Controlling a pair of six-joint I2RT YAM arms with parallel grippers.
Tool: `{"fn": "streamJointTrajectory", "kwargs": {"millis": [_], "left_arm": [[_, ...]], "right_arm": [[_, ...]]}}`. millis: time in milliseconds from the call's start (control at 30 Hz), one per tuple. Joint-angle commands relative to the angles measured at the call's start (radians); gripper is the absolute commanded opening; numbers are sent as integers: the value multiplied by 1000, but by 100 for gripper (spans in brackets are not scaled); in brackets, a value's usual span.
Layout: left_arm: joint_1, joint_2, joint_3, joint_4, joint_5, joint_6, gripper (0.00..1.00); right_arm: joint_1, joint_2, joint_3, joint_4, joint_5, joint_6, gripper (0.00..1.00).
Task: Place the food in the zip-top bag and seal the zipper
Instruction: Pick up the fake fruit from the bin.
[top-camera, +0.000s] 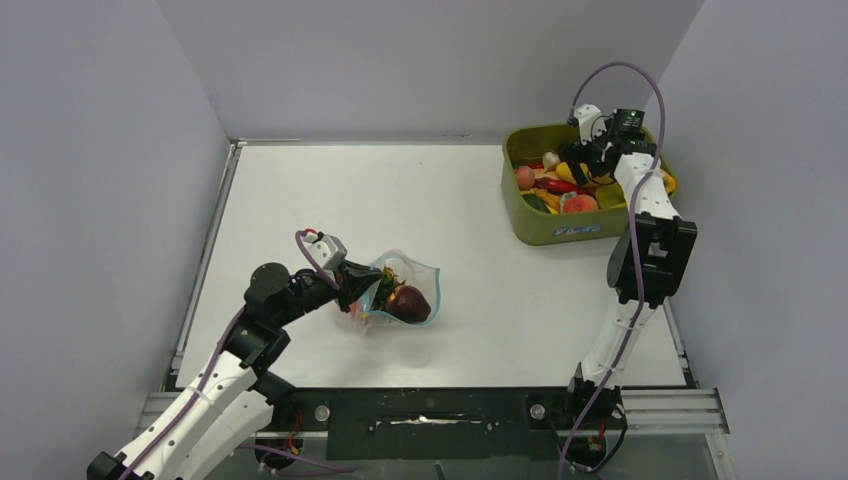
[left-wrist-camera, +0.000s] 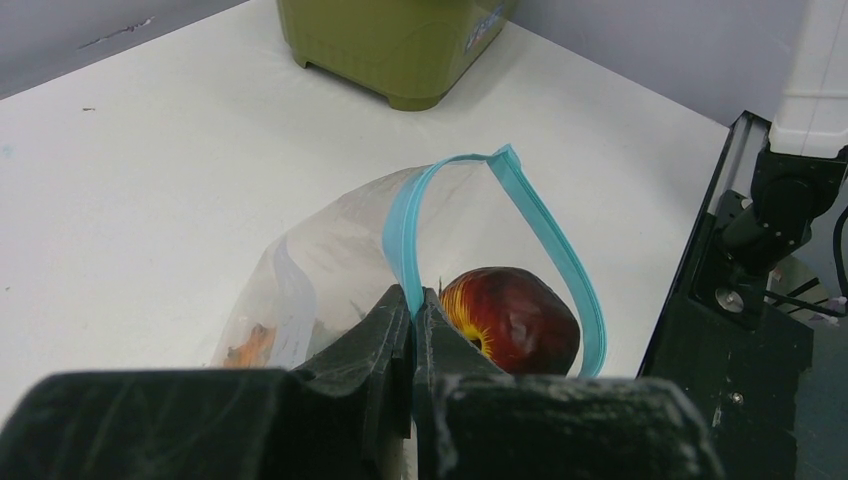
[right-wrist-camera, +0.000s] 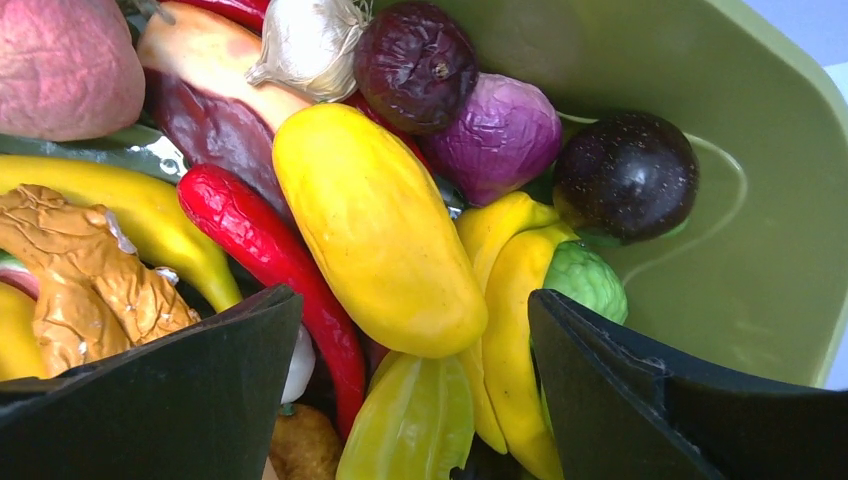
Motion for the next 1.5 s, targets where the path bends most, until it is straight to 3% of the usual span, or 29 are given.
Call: {"fn": "streamJointTrajectory", "kwargs": {"millis": [0,333,533,633,767,933,1200,1467], "left_arm": [[7,0,4,35,49,3,0],[10,5,6,32,38,6,0],[13,6,2,36,42,4,0],[16,8,3,33,44,4,0],[18,9,4,34,46,4,0],[24,0,1,39,51,3,0],[25,-3,1,40,54,0,0],[29,-10,-2,46,53,-3,0]], "right_arm": [[-7,18,86,-15,-46,-104,86],[-8,82,105,-23,-84,-123,90],[-9,125,129,-51,-98,-126,86],[-8,127,127,-62,-109,-135,79],[-9,112,107,-49,-97,-148,55],[-1,84,79,-40,-53,-179,50],[10,30,40,2,-11,-182,30],[23,-68,-34,75,14,-160,28]]}}
